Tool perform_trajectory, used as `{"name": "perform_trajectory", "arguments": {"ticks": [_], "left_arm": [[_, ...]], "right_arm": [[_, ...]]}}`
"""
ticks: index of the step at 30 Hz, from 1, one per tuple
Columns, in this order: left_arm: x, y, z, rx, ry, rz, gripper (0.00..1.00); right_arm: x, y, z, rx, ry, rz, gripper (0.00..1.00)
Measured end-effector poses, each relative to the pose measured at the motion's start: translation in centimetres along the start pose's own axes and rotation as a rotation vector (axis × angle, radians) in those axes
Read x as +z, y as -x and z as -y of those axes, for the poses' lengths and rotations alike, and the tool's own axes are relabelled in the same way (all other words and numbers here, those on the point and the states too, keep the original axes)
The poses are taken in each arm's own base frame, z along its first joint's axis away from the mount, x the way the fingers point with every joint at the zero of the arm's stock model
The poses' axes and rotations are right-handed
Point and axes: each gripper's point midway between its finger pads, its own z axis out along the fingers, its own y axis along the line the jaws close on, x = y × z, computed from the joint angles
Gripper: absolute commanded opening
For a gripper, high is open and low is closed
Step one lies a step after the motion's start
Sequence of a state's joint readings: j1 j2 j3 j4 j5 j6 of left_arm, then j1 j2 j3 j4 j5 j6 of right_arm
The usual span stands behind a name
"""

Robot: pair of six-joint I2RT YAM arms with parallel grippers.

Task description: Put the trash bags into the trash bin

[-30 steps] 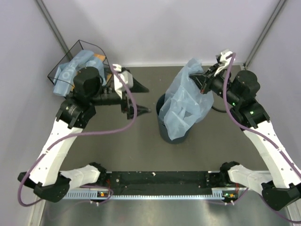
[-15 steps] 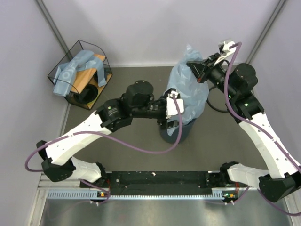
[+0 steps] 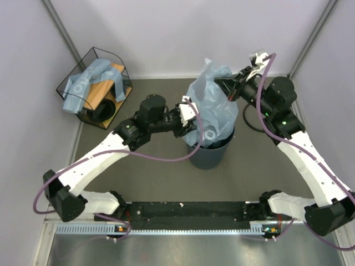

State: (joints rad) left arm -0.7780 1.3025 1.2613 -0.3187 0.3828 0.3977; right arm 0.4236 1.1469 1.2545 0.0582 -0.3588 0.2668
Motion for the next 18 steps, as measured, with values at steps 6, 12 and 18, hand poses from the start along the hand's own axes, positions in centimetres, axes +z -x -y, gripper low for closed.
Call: {"name": "perform_trajectory", "arguments": {"ticks": [6,12,18], "left_arm": [[-5.5,7.4,2.4,-0.039,-0.071,0.254,0.11],[-9.5,10.4,3.0,-0.167,-0.136,0.374,0.00],[-9.0,6.3,2.3,-0.380,-0.157,0.300,0.00]], "right_arm": [[-3.4,1.2,-1.8,-0.026,0.015,-0.013,0.09],[-7.6,2.4,-3.2,-0.061,0.007,-0.016,0.14],[-10.3,-0.2,-3.1,-0.048,-0.029,-0.136,0.00]]}}
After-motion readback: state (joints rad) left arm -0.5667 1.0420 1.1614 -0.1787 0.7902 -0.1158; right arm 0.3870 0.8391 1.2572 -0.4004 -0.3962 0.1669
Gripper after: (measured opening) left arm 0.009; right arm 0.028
